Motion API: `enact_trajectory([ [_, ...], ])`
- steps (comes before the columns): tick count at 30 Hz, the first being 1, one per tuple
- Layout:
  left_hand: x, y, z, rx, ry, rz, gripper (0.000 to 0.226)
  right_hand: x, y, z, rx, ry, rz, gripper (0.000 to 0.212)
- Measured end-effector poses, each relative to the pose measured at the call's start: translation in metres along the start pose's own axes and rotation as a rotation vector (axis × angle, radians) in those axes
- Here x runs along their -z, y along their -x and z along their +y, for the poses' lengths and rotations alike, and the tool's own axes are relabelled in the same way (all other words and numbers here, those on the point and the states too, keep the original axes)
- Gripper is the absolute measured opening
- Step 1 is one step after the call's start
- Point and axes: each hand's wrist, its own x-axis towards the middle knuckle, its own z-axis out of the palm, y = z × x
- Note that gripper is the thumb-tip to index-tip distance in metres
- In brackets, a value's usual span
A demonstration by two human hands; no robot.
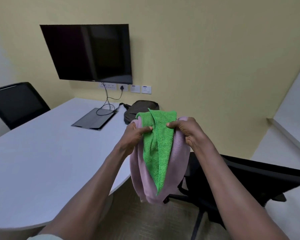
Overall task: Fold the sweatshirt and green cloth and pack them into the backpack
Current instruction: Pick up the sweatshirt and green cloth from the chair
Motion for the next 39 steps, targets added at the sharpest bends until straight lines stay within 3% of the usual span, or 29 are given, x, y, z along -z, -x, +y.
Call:
enact_trajectory([
  [3,0.03,-0.004,0.0,0.013,-0.011,0.033,0.03,-0.028,0.0,0.005,0.01,-0.002,-0.044,0.044],
  [7,0.045,-0.006,0.009,0.022,-0.047,0.036,0.039,-0.044,-0.004,0.002,0.031,-0.024,-0.042,0.041],
  [10,0.107,-0.023,0.026,-0.016,-0.041,0.144,0.033,-0.114,-0.024,0.0,0.004,-0.029,-0.128,0.037],
  [15,0.126,-0.018,0.029,-0.026,-0.018,0.172,0.031,-0.139,-0.026,0.004,0.004,-0.06,-0.146,0.062],
  [24,0.186,-0.079,0.035,-0.026,-0.016,0.291,0.016,-0.209,-0.1,-0.001,-0.01,-0.026,-0.286,0.04],
  [30,0.226,-0.129,0.039,-0.013,-0.016,0.362,0.038,-0.253,-0.156,-0.002,-0.015,-0.027,-0.368,0.048],
  [34,0.251,-0.151,0.042,-0.033,0.001,0.414,0.039,-0.285,-0.188,-0.001,-0.05,-0.015,-0.398,0.045],
  [39,0.285,-0.163,0.046,-0.032,0.002,0.477,0.04,-0.331,-0.213,0.011,-0.051,-0.019,-0.409,0.067],
])
